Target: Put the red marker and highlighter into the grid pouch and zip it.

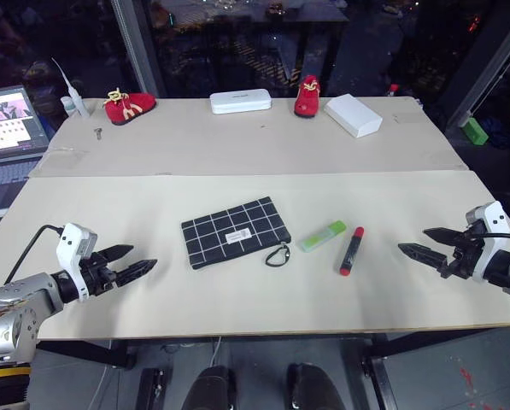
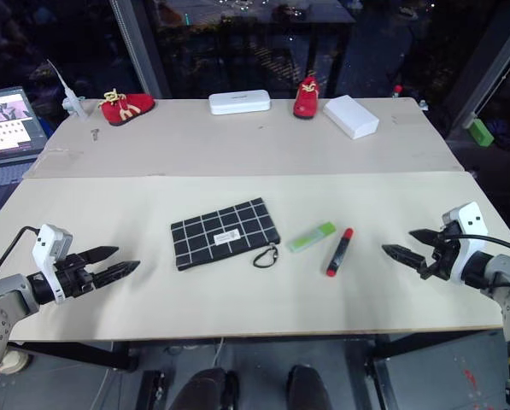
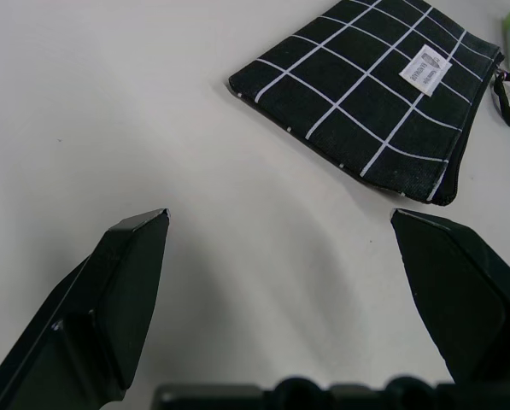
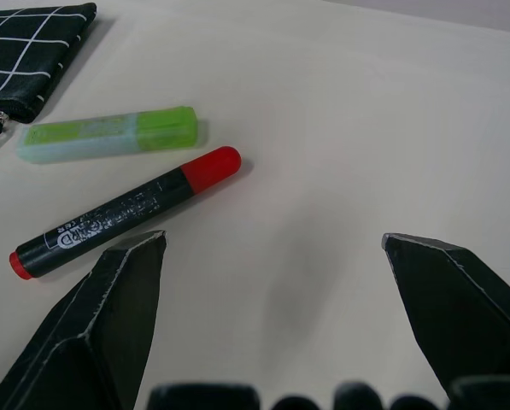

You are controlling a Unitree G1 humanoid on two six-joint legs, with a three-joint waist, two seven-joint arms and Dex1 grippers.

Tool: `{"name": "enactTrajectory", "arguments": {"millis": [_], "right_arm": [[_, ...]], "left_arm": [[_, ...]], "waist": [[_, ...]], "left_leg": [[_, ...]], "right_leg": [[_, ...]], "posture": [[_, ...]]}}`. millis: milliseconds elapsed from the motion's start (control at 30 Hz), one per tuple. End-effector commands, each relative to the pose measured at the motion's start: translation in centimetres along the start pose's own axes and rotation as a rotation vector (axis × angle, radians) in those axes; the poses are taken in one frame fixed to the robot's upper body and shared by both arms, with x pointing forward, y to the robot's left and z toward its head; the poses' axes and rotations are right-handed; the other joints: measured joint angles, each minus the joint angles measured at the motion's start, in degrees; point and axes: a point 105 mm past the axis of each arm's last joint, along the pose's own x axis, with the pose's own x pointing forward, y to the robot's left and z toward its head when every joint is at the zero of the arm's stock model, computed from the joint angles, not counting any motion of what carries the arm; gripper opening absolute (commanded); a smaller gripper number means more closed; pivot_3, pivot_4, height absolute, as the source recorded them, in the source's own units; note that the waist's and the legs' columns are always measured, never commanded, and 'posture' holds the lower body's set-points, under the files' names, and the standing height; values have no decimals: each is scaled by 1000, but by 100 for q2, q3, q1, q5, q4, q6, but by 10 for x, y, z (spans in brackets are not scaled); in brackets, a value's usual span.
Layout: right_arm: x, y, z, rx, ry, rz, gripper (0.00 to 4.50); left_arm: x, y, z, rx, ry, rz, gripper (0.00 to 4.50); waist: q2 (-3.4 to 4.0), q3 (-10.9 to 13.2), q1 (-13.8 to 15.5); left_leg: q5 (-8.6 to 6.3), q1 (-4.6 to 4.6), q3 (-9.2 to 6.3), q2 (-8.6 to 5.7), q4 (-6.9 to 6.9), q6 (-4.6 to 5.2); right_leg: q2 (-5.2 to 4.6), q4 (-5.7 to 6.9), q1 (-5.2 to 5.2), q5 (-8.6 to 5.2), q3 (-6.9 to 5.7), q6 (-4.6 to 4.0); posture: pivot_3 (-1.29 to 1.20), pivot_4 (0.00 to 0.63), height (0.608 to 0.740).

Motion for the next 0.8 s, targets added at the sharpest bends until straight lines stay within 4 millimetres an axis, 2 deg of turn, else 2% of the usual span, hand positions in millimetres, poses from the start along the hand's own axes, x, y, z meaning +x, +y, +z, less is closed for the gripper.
{"name": "enactTrajectory", "arguments": {"millis": [33, 100, 200, 300, 367, 533, 567, 700, 800], "right_arm": [[0, 1, 12, -33, -30, -5, 4477], [3, 2, 12, -37, -40, -5, 4477], [8, -3, 17, -31, -57, -37, 3781], [13, 3, 21, -36, -65, 5, 2670], [14, 7, 25, -33, -78, 32, 2068], [27, 28, 43, -61, -125, 153, 223], [31, 34, 47, -69, -133, 186, 50], [51, 69, 63, -99, -150, 346, 50], [67, 89, 65, -127, -116, 419, 50]], "left_arm": [[0, 6, 13, 25, -48, -5, 4480], [1, 18, 13, 112, -61, 11, 4480], [5, 26, 1, 370, 41, 24, 4500], [8, 29, 0, 550, 60, 11, 4500], [10, 30, 2, 606, 49, 11, 4500], [16, 26, 7, 739, 34, -41, 4500], [18, 24, 7, 751, 33, -57, 4500], [25, 16, 0, 785, 72, -131, 4500], [26, 15, -4, 795, 99, -159, 4500]], "waist": [[0, 0, 1], [0, 0, 16], [0, 0, 10], [-1, 0, 1], [-3, 1, 16], [-2, 1, 19], [-2, 1, 19], [-2, 1, -23], [-2, 1, -48]], "left_leg": [[0, 0, 1, 0, 0, 0], [0, 2, 11, 0, 0, 0], [0, 8, 26, 7, 0, 0], [0, 9, 57, 14, -2, 1], [-2, 7, 63, 17, -2, 3], [-4, 8, 75, 21, -2, 6], [-4, 9, 77, 23, -2, 6], [-4, 11, 83, 33, -2, 6], [-4, 13, 86, 40, -2, 5]], "right_leg": [[0, 0, 0, 0, 1, 0], [4, 4, -3, 0, 12, 1], [16, 1, -6, 3, 21, -4], [19, -1, -18, 7, 53, -7], [19, -4, -20, 9, 58, -5], [14, -4, -24, 18, 66, 0], [14, -4, -25, 19, 66, -1], [25, -2, -26, 24, 68, -3], [38, -1, -28, 28, 74, -7]], "posture": [[0, 150, 740], [0, 150, 740], [0, 150, 740], [0, 150, 740], [0, 150, 740], [0, 150, 740], [0, 150, 740], [0, 150, 740], [0, 150, 740]]}}
